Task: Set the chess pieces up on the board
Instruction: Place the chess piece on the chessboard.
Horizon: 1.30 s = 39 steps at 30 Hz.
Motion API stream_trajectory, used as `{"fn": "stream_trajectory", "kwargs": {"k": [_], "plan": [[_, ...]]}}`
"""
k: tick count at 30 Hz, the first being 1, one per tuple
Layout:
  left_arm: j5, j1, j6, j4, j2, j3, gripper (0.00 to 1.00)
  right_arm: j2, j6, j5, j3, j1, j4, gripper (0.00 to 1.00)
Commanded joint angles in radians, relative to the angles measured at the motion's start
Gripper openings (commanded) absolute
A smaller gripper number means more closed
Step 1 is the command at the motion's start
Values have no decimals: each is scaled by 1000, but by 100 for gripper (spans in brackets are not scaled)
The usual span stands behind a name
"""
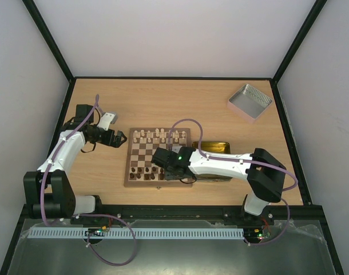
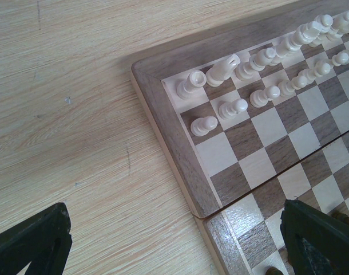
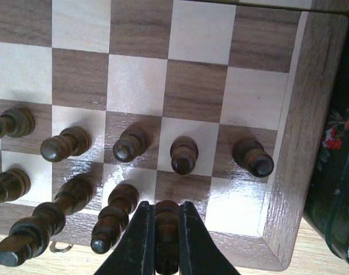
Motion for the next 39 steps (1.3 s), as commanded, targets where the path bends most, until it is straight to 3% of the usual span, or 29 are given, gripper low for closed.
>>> {"fn": "stream_trajectory", "kwargs": {"k": [1,19,26,31,39], "plan": [[8,-3,-2,-8,-9,-9,99,5,-14,18,-9,-16,6,2],[9,-3,-2,-7,-10,-9,99,16,-27,-7,-41,-28,37,3],[9,-3,-2,-7,-12,-9,99,21,-27,-8,-42,-30,37,11],[10,-3,-2,-8,-9,-9,99,19,-26,-11,-39,-30,40,29],[11,-3,-1,-7,-5,-6,99,-11,-19,5,-4,-41,10,28]]}}
